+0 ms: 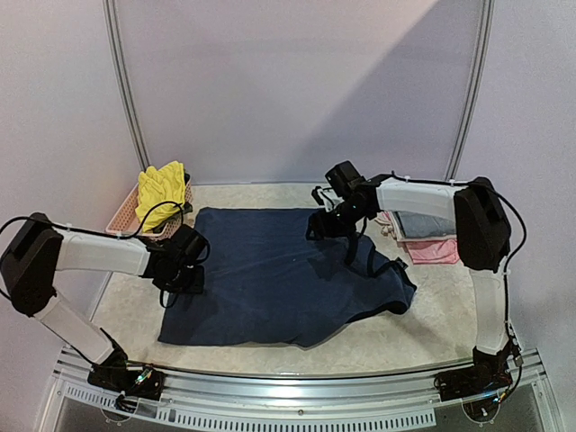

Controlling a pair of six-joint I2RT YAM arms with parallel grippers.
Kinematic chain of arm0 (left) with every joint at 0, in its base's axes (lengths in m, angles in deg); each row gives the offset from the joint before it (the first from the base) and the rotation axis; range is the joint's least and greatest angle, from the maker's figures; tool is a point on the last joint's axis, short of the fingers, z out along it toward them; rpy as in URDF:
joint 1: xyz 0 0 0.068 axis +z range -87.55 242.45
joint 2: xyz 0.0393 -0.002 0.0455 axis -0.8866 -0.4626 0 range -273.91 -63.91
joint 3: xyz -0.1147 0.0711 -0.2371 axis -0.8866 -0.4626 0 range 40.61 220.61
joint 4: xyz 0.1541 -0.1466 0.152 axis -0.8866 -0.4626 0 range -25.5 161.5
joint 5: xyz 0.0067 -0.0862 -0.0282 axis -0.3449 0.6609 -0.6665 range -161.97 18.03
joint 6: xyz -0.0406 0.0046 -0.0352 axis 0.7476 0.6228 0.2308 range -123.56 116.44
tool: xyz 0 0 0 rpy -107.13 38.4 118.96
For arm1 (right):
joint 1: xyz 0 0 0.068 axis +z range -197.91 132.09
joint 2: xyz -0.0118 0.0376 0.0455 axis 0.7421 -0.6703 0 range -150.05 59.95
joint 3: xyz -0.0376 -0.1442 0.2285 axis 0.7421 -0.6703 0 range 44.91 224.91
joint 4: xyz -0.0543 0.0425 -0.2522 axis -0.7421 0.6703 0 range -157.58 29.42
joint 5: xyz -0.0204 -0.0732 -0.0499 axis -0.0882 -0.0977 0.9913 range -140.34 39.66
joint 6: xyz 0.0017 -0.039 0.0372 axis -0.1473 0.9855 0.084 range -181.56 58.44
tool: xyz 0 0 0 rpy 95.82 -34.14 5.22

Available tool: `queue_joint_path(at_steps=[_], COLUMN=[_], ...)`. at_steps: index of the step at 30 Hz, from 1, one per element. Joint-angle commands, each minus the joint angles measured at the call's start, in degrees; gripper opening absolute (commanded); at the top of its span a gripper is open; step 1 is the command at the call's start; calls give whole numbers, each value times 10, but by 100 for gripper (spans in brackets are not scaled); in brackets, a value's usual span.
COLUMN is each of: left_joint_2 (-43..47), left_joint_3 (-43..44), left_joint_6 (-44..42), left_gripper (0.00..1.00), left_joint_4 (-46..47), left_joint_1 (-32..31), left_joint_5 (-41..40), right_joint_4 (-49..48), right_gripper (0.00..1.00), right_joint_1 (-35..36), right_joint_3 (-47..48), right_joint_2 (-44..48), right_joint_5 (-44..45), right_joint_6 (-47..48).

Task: Fold and stack the mixed laundry pile
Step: Smooth out the flattened tank top at the center of the board.

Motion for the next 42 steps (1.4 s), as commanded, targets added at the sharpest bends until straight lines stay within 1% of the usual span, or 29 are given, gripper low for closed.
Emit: queue_joint_path(at_steps=[1, 3, 5, 8, 10, 14, 16, 20, 22, 24, 26, 29, 30, 31, 33, 36, 42], left_joint_2=[64, 91, 115, 150, 172, 215, 235, 269, 280, 288, 296, 308, 314, 318, 324, 325, 325], left_joint_3=[-15, -18, -20, -23, -25, -32, -40, -57, -64, -71, -78, -88, -90, -91, -93, -95, -96], left_joint_6=[13, 9, 4, -7, -17, -40, -38, -30, -26, -20, -15, -7, -7, -7, -4, -2, -1], left_gripper=[50, 50, 50, 51, 51, 51, 52, 54, 56, 61, 68, 77, 84, 88, 90, 90, 91], left_joint_4=[-44, -54, -65, -79, -86, -102, -110, -114, -120, -128, -136, -141, -140, -140, -141, -140, -140], left_joint_1=[-12, -13, -14, -16, -19, -37, -45, -62, -72, -81, -86, -91, -93, -95, -96, -96, -97], left_joint_5=[-31, -34, -34, -31, -29, -38, -51, -52, -53, -57, -63, -68, -68, -71, -77, -80, -84], right_joint_4=[50, 56, 61, 59, 58, 51, 47, 37, 32, 29, 27, 21, 20, 17, 13, 13, 3], right_gripper=[71, 74, 74, 73, 71, 66, 64, 56, 54, 52, 51, 49, 48, 47, 45, 42, 33], right_joint_1=[4, 4, 5, 4, 5, 5, 5, 4, 5, 5, 5, 5, 4, 4, 4, 4, 4], right_joint_3=[-74, -118, -158, -202, -218, -235, -239, -234, -230, -225, -221, -217, -216, -215, -213, -206, -201], right_joint_2=[109, 150, 185, 230, 243, 237, 226, 191, 181, 171, 162, 148, 145, 140, 132, 118, 111], right_joint_5=[77, 87, 101, 142, 147, 144, 137, 132, 127, 122, 119, 122, 121, 122, 125, 133, 142], right_joint_6=[53, 71, 87, 103, 111, 127, 129, 126, 122, 119, 117, 113, 112, 111, 109, 108, 102])
